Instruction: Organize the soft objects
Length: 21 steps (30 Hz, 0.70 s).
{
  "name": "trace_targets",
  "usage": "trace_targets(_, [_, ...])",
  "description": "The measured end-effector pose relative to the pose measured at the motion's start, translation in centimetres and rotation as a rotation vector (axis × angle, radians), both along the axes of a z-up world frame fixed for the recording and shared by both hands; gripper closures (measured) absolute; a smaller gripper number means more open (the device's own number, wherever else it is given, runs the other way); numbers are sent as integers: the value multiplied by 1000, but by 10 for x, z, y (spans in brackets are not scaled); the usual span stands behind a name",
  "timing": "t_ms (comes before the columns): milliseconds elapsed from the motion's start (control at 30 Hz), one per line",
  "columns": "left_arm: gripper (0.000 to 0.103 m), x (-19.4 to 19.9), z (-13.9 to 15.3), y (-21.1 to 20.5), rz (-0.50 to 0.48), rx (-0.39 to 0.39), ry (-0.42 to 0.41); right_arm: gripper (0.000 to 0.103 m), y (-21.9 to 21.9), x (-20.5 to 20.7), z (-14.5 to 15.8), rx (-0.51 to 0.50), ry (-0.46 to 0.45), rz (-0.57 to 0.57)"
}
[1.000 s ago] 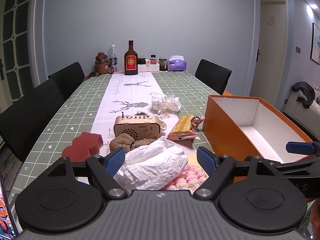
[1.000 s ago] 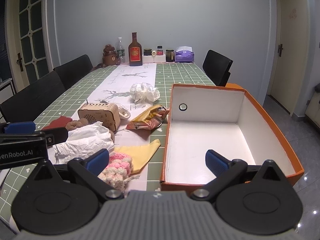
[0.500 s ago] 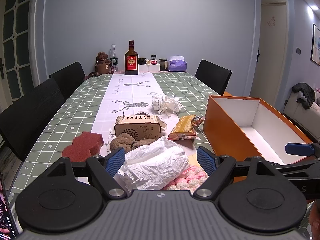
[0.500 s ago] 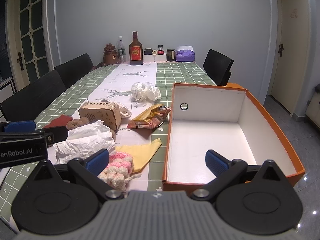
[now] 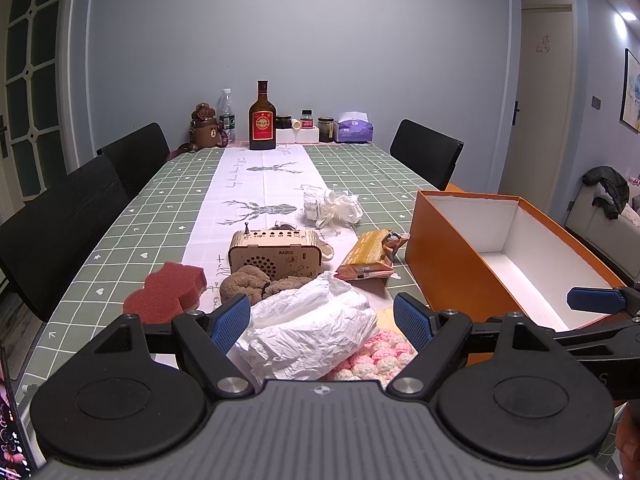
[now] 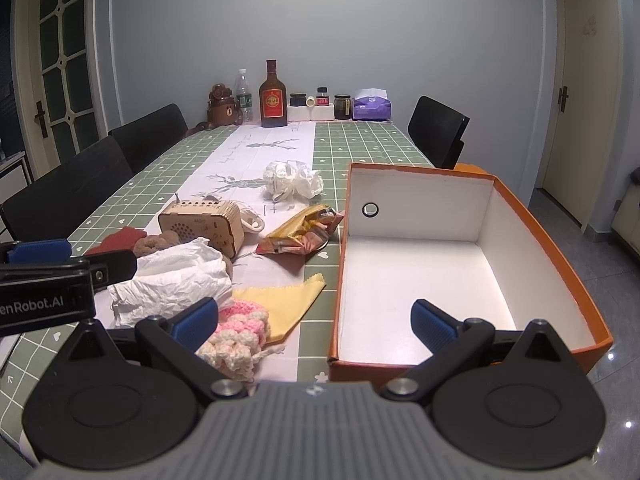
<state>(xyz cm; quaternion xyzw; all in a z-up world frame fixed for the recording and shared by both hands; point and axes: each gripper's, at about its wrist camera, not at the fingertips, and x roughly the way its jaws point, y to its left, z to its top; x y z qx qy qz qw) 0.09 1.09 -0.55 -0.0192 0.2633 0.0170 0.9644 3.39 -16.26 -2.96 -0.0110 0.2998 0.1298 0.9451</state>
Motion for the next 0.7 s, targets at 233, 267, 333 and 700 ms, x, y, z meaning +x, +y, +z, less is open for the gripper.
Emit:
trace_targets(233, [8,0,-1,0,-2,-4,-1,3,-1,-1,0,6,-9,12])
trace_targets(267, [8,0,-1,0,-5,-6,-3,3,-1,-1,0,8,-16,15])
trace_targets(333, [8,0,-2,3,-14,-21,-4,3,-1,-3,0,11,-33,25])
trace_targets(700, [29,-3,-26,31,-92,-17,38,29,18,-3,-10,-37,-79,159])
